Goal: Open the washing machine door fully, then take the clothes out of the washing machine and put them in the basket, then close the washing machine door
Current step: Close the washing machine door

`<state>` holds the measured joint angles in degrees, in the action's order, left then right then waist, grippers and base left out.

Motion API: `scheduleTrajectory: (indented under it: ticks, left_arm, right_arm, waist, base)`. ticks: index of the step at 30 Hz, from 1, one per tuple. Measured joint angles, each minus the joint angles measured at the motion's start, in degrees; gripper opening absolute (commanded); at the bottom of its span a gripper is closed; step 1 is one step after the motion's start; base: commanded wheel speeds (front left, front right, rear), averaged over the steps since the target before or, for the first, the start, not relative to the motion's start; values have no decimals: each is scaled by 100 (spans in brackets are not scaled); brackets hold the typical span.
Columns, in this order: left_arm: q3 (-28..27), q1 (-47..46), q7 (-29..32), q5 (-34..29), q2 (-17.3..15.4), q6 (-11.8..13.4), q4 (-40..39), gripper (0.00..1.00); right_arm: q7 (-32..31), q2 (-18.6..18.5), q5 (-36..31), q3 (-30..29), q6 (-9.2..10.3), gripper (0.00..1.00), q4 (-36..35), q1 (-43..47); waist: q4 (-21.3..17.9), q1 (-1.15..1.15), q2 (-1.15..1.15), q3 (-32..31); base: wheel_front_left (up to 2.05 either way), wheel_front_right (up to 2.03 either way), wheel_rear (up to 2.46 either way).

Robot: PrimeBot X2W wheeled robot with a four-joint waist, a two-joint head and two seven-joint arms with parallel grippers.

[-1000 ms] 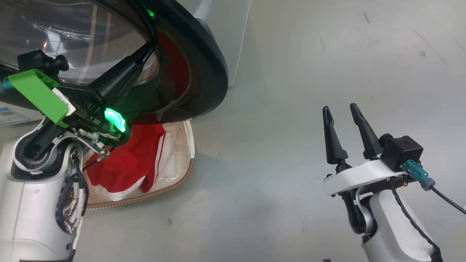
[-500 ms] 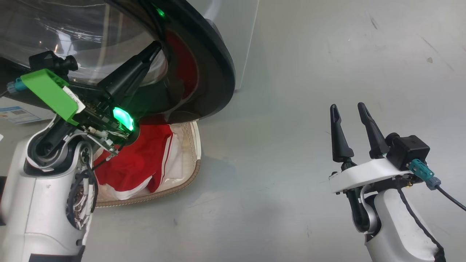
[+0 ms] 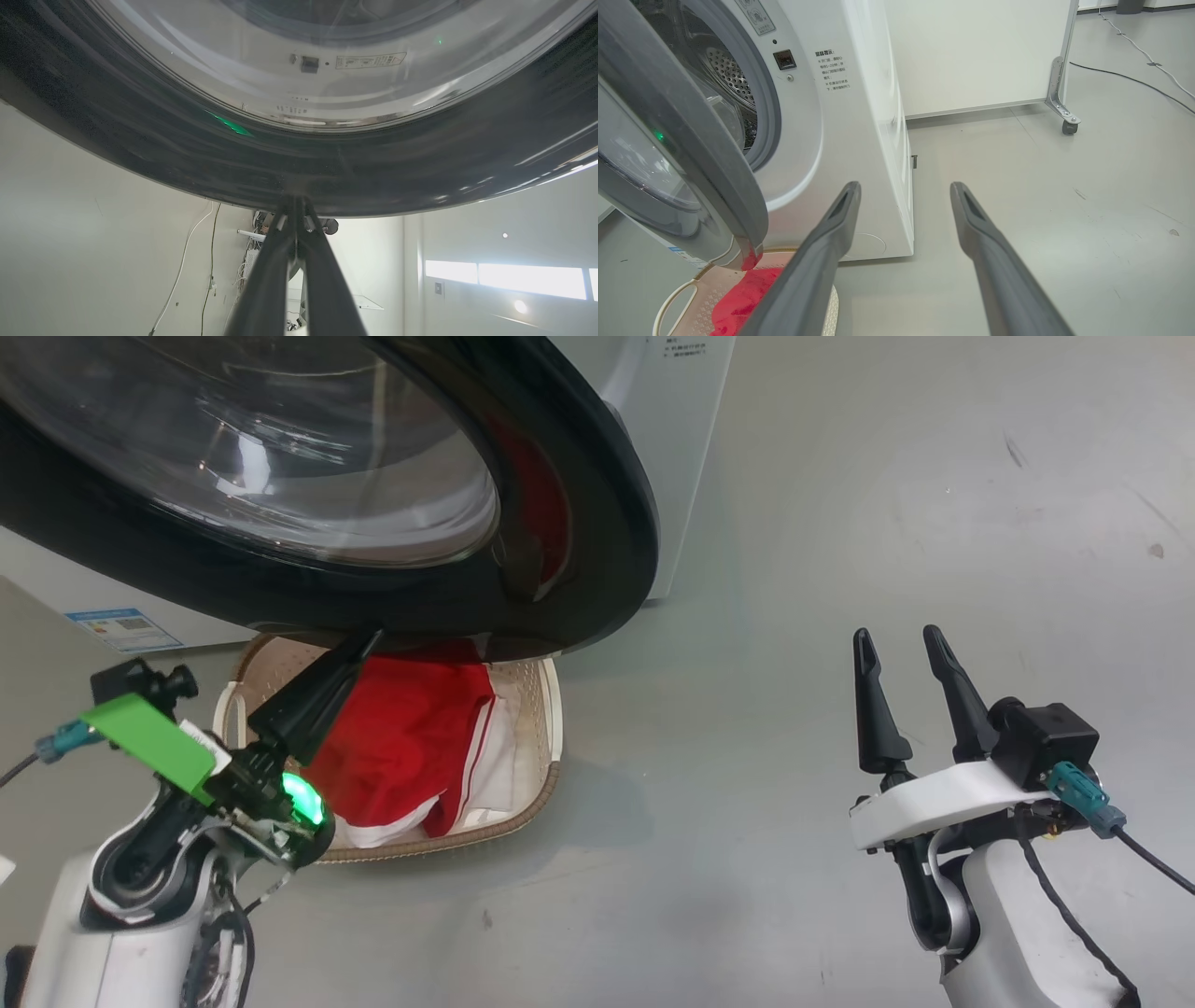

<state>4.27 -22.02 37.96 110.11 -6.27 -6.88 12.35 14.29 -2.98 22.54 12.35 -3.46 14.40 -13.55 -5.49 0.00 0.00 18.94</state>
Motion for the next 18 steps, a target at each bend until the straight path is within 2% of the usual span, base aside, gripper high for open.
scheduleTrajectory:
  ticks: [5, 7, 8, 9, 10, 18]
  left_arm:
    - [-267, 503, -191, -222, -2, 0, -272, 0]
    - [-349, 692, -302, -248, 37, 0, -396, 36]
    - [-382, 797, -322, -249, 48, 0, -445, 42]
    - [-425, 1020, -412, -399, 76, 0, -532, 90]
    - [-453, 1137, -443, -457, 100, 0, -571, 100]
    - [-598, 1882, -673, -561, 236, -1, -843, 100]
  right_arm:
    - [0, 1, -11, -41, 0, 100, 69, 119]
    - [1, 1, -51, -53, 0, 100, 93, 166]
    - [1, 2, -51, -60, 0, 100, 99, 192]
    - [14, 2, -51, -69, 0, 100, 115, 247]
    - [14, 3, -51, -71, -1, 100, 130, 271]
    - [15, 10, -101, -69, -5, 100, 189, 416]
  waist:
    - [132, 0, 0, -192]
    - [188, 0, 0, -268]
    - [217, 0, 0, -307]
    - [274, 0, 0, -383]
    - [304, 0, 0, -422]
    - [520, 0, 0, -707]
  base:
    - [0, 0, 0]
    - [0, 0, 0]
    - [0, 0, 0]
    - [0, 0, 0]
    - [0, 0, 0]
    - [0, 0, 0]
